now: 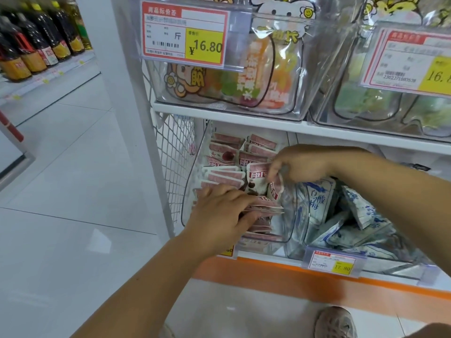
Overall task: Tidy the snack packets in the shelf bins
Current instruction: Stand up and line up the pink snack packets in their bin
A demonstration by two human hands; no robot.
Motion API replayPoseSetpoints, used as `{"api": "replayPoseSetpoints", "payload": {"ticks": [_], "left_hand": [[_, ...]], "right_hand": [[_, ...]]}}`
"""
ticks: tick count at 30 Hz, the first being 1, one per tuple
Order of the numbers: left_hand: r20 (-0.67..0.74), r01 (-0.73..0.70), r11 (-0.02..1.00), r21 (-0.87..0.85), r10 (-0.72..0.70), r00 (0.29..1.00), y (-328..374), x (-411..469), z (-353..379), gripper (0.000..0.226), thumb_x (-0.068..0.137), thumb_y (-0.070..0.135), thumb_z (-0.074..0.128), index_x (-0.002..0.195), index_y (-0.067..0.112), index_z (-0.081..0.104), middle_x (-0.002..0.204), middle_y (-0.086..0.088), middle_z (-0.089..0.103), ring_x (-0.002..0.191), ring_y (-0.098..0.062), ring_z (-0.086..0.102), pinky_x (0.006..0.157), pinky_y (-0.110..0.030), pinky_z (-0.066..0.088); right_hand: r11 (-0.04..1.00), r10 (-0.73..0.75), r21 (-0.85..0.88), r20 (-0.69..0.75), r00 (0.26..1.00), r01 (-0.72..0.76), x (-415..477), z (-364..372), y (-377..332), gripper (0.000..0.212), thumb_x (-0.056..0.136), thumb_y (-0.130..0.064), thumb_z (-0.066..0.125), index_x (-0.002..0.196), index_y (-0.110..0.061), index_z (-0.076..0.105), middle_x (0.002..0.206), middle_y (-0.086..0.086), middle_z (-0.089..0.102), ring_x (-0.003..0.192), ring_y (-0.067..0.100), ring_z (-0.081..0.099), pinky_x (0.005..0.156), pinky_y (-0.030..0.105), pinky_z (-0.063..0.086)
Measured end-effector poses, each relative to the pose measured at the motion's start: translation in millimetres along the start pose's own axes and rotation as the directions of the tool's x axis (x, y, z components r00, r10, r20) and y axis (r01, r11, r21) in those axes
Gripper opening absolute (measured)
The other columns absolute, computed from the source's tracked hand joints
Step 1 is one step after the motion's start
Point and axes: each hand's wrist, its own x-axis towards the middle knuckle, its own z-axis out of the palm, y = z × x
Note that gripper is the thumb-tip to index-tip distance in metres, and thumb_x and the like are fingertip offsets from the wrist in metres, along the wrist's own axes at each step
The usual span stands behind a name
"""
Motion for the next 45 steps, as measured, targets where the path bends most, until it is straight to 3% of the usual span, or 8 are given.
{"api": "replayPoseSetpoints", "payload": {"ticks": [5, 7, 12, 18, 27, 33, 40, 45], "left_hand": [[0.002, 0.010, 1.000, -0.017, -0.010, 1.000, 1.5, 3.9, -0.6, 0.058, 0.095, 0.055, 0.007, 0.137, 0.040, 0.044, 0.137, 0.022, 0.047, 0.124, -0.006, 0.031, 0.086, -0.026, 0.013], [0.013, 0.018, 1.000, -0.020, -0.018, 1.000, 0.4, 4.9, -1.7, 0.055, 0.096, 0.054, 0.011, 0.137, 0.041, 0.045, 0.139, 0.022, 0.046, 0.126, -0.006, 0.032, 0.088, -0.027, 0.014], [0.028, 0.002, 0.999, 0.035, -0.003, 1.000, -5.5, 4.4, -0.7, 0.058, 0.090, 0.063, 0.017, 0.134, 0.040, 0.047, 0.130, 0.020, 0.054, 0.120, -0.010, 0.040, 0.085, -0.030, 0.018], [0.076, 0.051, 0.995, 0.091, -0.058, 0.995, -2.8, 9.1, -3.5, 0.041, 0.097, 0.050, 0.037, 0.136, 0.040, 0.043, 0.134, 0.019, 0.049, 0.124, -0.012, 0.036, 0.092, -0.033, 0.018], [0.063, 0.063, 0.997, 0.034, -0.066, 0.996, -1.3, 8.7, -7.2, 0.037, 0.099, 0.044, 0.037, 0.135, 0.043, 0.045, 0.133, 0.020, 0.051, 0.123, -0.010, 0.035, 0.095, -0.033, 0.018], [-0.001, -0.001, 1.000, -0.015, 0.001, 1.000, -1.7, 8.1, -4.2, 0.032, 0.099, 0.044, 0.040, 0.129, 0.044, 0.053, 0.127, 0.022, 0.057, 0.117, -0.009, 0.039, 0.088, -0.033, 0.020], [-0.170, 0.043, 0.981, -0.188, -0.075, 0.983, 6.2, 12.5, -3.0, 0.032, 0.090, 0.033, 0.060, 0.122, 0.034, 0.056, 0.124, 0.015, 0.056, 0.113, -0.012, 0.048, 0.092, -0.035, 0.036], [-0.108, 0.052, 0.997, 0.063, -0.045, 0.993, 1.3, 13.8, -4.9, 0.056, 0.092, 0.046, 0.050, 0.143, 0.030, 0.034, 0.156, 0.007, 0.020, 0.146, -0.018, 0.007, 0.117, -0.047, 0.010]], "right_hand": [[0.955, 0.100, -0.290, 0.118, 0.988, -0.062, 18.5, -0.7, -10.2, 0.053, 0.086, -0.014, 0.063, 0.130, -0.042, 0.054, 0.144, -0.005, 0.044, 0.132, 0.018, 0.038, 0.103, 0.032, 0.031], [0.957, 0.072, -0.287, 0.104, 0.992, -0.039, 19.9, -0.5, -9.9, 0.044, 0.088, -0.017, 0.063, 0.127, -0.037, 0.058, 0.133, -0.013, 0.050, 0.118, 0.011, 0.047, 0.100, 0.029, 0.033], [0.991, -0.098, -0.109, -0.171, 0.980, 0.080, 12.7, -1.8, 18.2, 0.012, 0.094, -0.037, 0.054, 0.095, -0.031, 0.064, 0.105, -0.010, 0.065, 0.088, 0.006, 0.058, 0.086, 0.028, 0.046], [0.986, -0.162, -0.102, -0.434, 0.886, 0.130, -7.5, 15.0, 18.5, 0.019, 0.096, -0.035, 0.048, 0.100, -0.020, 0.059, 0.092, -0.004, 0.049, 0.085, 0.016, 0.050, 0.074, 0.032, 0.041], [0.986, -0.042, 0.081, -0.717, 0.696, 0.143, -20.4, 25.5, 14.3, 0.024, 0.095, -0.044, 0.034, 0.079, -0.034, 0.049, 0.084, -0.012, 0.067, 0.059, 0.009, 0.058, 0.051, 0.026, 0.042], [0.951, -0.219, -0.303, -0.536, 0.815, 0.056, -13.3, 49.2, 5.1, 0.024, 0.096, -0.045, 0.043, 0.106, -0.028, 0.058, 0.092, -0.003, 0.057, 0.083, 0.015, 0.058, 0.076, 0.029, 0.044], [0.964, -0.089, -0.264, -0.243, 0.966, 0.023, 4.6, 38.7, 7.6, 0.023, 0.093, -0.042, 0.051, 0.111, -0.049, 0.063, 0.112, -0.015, 0.064, 0.113, 0.013, 0.050, 0.109, 0.037, 0.025], [0.966, -0.063, -0.242, -0.558, 0.828, -0.089, 10.8, 23.4, 8.6, 0.026, 0.091, -0.040, 0.058, 0.113, -0.030, 0.066, 0.113, -0.002, 0.062, 0.099, 0.018, 0.058, 0.088, 0.029, 0.047]]}}
